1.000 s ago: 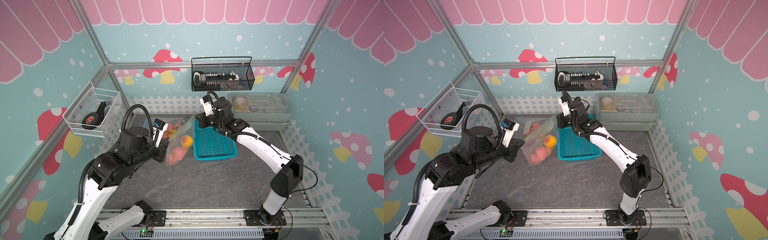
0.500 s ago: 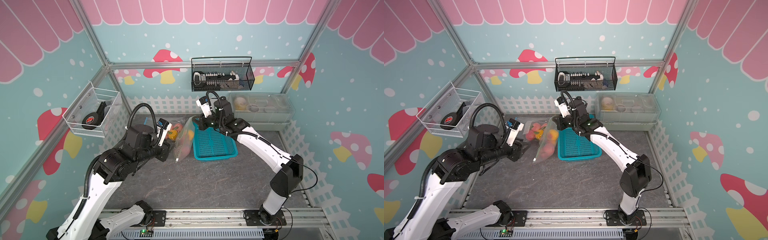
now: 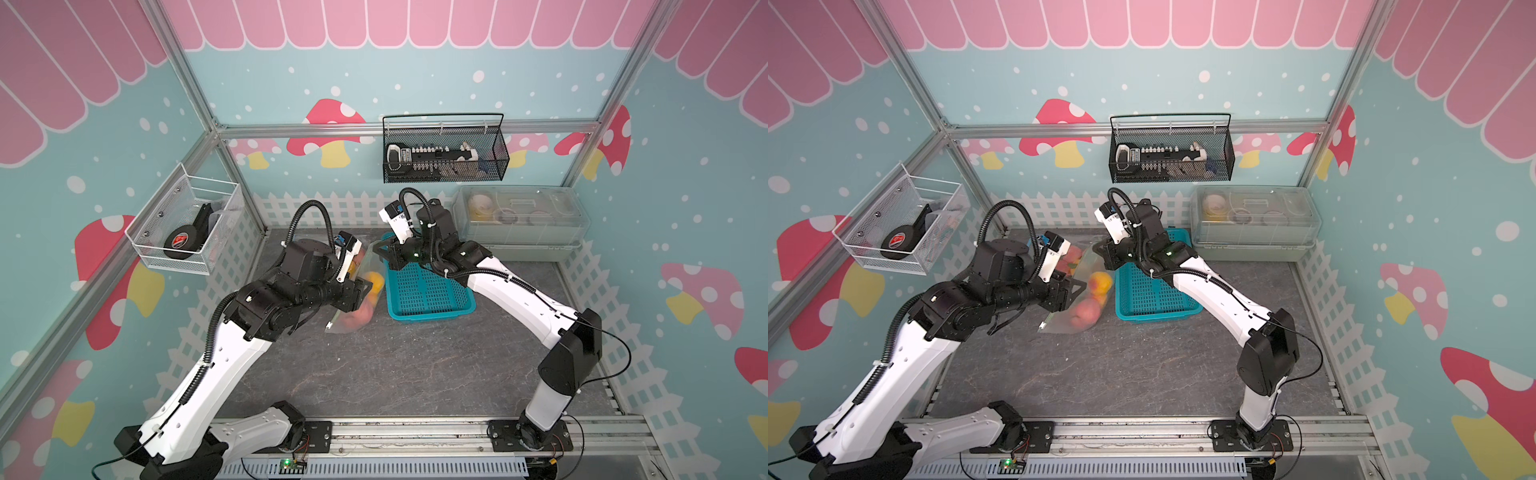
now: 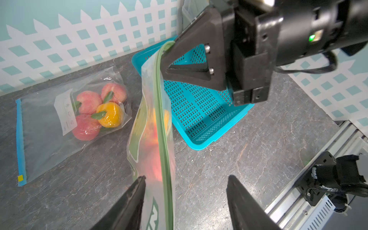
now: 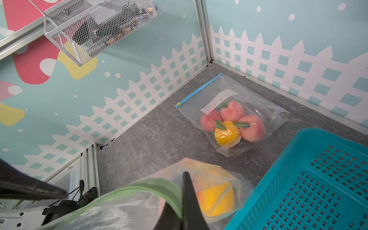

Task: Place the peach in a zip-top bag and seal the zipper
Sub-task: Zip the zipper on the zipper food storage bag, then place the zipper food storage bag at the center of the board.

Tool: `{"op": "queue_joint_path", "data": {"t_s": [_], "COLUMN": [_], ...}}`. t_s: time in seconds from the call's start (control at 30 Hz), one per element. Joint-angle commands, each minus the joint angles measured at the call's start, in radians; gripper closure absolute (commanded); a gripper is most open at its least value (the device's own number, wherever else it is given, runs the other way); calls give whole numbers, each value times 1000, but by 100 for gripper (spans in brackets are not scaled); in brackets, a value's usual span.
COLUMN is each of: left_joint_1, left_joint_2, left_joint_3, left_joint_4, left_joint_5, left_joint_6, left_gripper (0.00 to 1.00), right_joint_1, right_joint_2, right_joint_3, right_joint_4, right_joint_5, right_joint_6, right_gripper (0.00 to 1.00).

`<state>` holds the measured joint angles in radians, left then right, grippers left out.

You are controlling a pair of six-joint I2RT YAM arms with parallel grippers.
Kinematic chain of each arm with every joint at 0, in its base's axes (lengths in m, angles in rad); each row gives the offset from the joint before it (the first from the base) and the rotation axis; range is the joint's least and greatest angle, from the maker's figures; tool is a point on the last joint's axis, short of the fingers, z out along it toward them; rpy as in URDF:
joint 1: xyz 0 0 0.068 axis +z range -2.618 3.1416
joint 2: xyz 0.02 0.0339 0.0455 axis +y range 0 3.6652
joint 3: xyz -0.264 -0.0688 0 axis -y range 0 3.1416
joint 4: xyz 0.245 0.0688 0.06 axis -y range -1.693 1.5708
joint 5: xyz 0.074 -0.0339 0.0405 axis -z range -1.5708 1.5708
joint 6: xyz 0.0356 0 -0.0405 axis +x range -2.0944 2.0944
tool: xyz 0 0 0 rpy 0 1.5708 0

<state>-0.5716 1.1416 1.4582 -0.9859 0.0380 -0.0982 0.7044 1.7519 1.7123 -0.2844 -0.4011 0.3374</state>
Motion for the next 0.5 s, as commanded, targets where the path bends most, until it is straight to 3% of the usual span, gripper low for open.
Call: {"op": "queue_joint_path", "data": {"t_s": [0.0,0.2,0.4,0.47], "left_joint_1": [1,2,1,2], "left_joint_2": [6,24,41,37], "left_joint_3": [-16,-33,-32,-27], "left_joint_4": [45,73,79,75], "left_joint_5": [-56,-82,-80,-73], "left_joint_6": [-26,-30,-40,-44], "left_gripper": [36,46,89,98], "right_joint_1": [9,12,13,14], "right_joint_2": [17,17,15,14], "right_joint_3": [6,6,6,6], "right_joint_4": [6,4,4,3], "right_joint_5": [-6,-12,-18,-19], "right_joint_6": [1,-4,-7,-9], "right_gripper": [100,100,100,100]}}
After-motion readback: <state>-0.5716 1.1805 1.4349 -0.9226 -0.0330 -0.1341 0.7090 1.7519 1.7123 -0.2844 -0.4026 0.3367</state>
